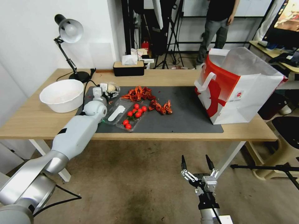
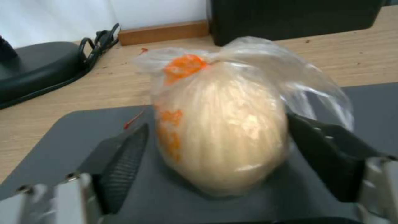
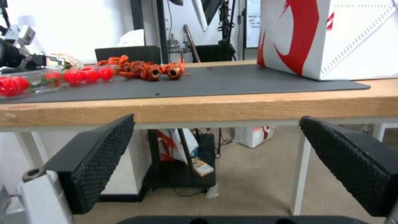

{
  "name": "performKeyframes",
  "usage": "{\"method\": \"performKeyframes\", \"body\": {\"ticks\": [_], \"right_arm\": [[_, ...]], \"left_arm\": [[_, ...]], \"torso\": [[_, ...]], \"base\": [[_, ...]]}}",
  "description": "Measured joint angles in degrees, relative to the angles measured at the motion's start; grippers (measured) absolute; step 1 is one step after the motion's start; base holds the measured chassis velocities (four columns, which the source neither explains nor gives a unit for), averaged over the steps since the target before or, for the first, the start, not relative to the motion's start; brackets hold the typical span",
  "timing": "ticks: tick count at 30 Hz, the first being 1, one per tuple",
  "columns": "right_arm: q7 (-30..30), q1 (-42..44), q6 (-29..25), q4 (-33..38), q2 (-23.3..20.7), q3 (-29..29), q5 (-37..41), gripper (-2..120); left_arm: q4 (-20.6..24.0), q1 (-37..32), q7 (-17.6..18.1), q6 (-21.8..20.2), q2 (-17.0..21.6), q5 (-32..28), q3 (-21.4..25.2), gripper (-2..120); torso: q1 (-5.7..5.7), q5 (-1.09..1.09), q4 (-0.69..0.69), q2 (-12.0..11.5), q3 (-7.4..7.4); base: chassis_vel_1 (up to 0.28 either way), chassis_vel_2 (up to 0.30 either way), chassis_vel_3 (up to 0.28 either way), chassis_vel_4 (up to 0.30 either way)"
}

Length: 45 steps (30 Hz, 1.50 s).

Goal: Pick up the trash from the table and place it into the takeout bag.

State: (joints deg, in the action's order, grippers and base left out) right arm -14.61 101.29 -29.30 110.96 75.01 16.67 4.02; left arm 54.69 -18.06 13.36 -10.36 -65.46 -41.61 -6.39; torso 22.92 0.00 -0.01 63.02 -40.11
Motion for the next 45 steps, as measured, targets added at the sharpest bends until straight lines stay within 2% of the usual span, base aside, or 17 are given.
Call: {"method": "performKeyframes", "body": {"ticks": [1,2,4,6,8,10,14,16,18,21,23,29,31,37,39,45], "right_arm": [[0.0,0.0,0.0,-0.1,0.0,0.0,0.0,100],[0.0,0.0,0.0,-0.1,0.0,0.0,0.0,100],[0.0,0.0,0.0,-0.1,0.0,0.0,0.0,100],[0.0,0.0,0.0,-0.2,0.1,0.0,0.0,100],[0.0,0.1,0.0,-0.2,0.1,0.0,0.0,100],[0.0,0.2,-0.1,-0.2,0.2,-0.1,0.0,100],[0.0,0.3,-0.1,-0.3,0.3,-0.2,0.0,100],[0.0,0.4,-0.2,-0.4,0.5,-0.2,0.0,100],[0.0,0.4,-0.2,-0.4,0.5,-0.3,0.0,100],[0.0,0.6,-0.3,-0.3,0.6,-0.5,-0.1,100],[0.0,0.7,-0.3,-0.2,0.6,-0.5,-0.1,100],[0.1,0.9,-0.3,0.5,0.7,-0.6,-0.5,100],[0.1,0.9,-0.3,0.6,0.7,-0.6,-0.6,100],[0.0,1.1,-0.2,1.1,1.0,-0.6,-1.2,100],[0.0,1.1,-0.2,1.1,1.1,-0.6,-1.2,100],[0.0,1.3,-0.1,1.2,1.5,-0.6,-1.6,100]], "left_arm": [[-0.4,0.1,-0.2,0.1,-0.1,0.0,0.0,75],[-0.4,0.1,-0.2,0.1,-0.1,0.0,0.0,75],[-0.7,0.2,-0.4,0.1,-0.1,0.1,0.0,67],[-0.8,0.2,-0.4,0.2,-0.2,0.1,0.1,56],[-0.8,0.2,-0.4,0.2,-0.2,0.1,0.1,54],[-0.6,0.2,-0.4,0.2,0.0,0.1,0.1,42],[-0.2,-0.1,-0.4,0.3,0.3,-0.1,0.3,34],[0.6,-0.8,-0.8,1.7,0.9,-0.1,0.4,23],[0.7,-0.9,-0.9,1.9,0.9,-0.1,0.4,21],[5.9,-3.0,-3.1,5.3,2.7,-0.6,1.4,9],[6.8,-3.2,-3.4,5.7,2.9,-0.7,1.4,6],[16.2,-2.7,-8.4,9.0,4.5,-5.9,0.3,6],[17.3,-2.2,-9.1,9.4,4.5,-6.3,-0.1,6],[23.9,3.0,-10.8,9.6,3.2,-9.3,-5.4,6],[24.4,3.6,-10.9,9.4,2.9,-9.5,-6.0,6],[27.9,10.1,-11.8,8.4,-0.5,-12.1,-12.7,6]], "torso": [[0.0,0.0,0.01,0.0,0.0],[0.0,0.0,0.01,0.0,0.0],[0.0,0.0,0.01,0.0,0.0],[0.0,0.0,0.0,0.0,0.0],[0.0,0.0,0.0,0.0,0.0],[0.0,0.0,0.0,0.0,0.0],[0.0,0.0,0.0,0.0,0.0],[0.0,0.0,0.01,0.0,0.0],[0.0,0.0,0.01,0.0,0.0],[0.0,-0.01,0.02,0.0,0.0],[0.0,0.0,0.02,0.0,0.0],[0.0,0.0,0.01,0.0,0.0],[0.0,0.0,0.01,0.0,0.0],[0.0,0.02,0.0,0.0,0.0],[0.0,0.02,0.0,0.0,0.0],[0.0,0.02,-0.01,0.0,0.0]], "base": [[0.0,0.0,0.0,0.0],[0.0,0.0,0.0,0.0],[0.0,0.0,0.0,0.0],[0.0,0.0,0.0,0.0],[0.0,0.0,0.0,0.0],[0.0,0.0,0.0,0.0],[0.0,0.0,0.0,0.0],[0.0,0.0,0.0,0.0],[0.0,0.0,0.0,0.0],[0.0,0.0,0.0,0.0],[0.0,0.0,0.0,0.0],[0.0,0.0,0.0,0.0],[0.0,0.0,0.0,0.0],[0.0,0.0,0.0,0.0],[0.0,0.0,0.0,0.0],[0.0,0.0,0.0,0.0]]}}
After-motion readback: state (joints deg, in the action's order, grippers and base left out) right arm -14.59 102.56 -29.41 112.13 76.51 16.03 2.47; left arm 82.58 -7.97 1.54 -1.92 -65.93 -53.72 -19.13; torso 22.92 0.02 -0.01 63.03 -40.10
